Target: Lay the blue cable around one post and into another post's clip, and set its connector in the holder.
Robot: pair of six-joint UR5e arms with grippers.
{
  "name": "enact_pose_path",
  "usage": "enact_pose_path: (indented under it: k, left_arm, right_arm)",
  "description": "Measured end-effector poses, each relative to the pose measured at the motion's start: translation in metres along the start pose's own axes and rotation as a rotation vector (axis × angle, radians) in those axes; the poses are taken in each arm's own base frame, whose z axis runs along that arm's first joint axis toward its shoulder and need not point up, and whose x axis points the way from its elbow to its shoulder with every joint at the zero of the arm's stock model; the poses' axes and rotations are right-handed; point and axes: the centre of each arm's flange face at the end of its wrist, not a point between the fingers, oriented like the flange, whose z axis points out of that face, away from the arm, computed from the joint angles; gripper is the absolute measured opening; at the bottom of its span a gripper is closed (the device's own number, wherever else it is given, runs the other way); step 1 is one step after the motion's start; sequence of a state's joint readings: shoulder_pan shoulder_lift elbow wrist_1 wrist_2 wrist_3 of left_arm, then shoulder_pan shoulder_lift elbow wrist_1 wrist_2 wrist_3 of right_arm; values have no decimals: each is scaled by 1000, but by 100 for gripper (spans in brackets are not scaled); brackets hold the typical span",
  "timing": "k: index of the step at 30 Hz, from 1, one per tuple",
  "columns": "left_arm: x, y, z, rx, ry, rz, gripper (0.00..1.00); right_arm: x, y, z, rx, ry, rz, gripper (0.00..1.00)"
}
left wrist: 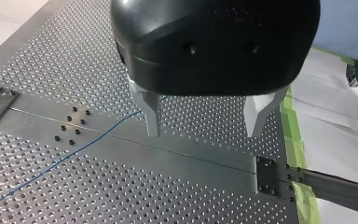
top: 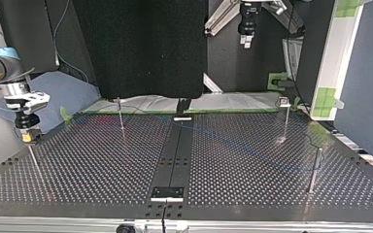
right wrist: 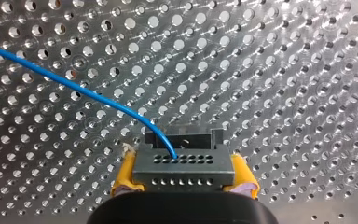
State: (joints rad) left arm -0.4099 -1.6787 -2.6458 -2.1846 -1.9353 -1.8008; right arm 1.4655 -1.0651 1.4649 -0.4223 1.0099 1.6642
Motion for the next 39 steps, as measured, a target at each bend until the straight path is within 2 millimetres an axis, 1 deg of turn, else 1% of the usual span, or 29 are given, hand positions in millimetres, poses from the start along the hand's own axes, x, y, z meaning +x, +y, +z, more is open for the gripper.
enact_pose_path:
  k: [25,39]
  left_arm:
    - [-1,0,2,-1,-2,-2,88]
    - [-1,0,2,-1,-2,-2,88]
  right_arm:
    - [1,-1,6,17,21,-39,0]
    - [-7,-1,8,19,13,-31,0]
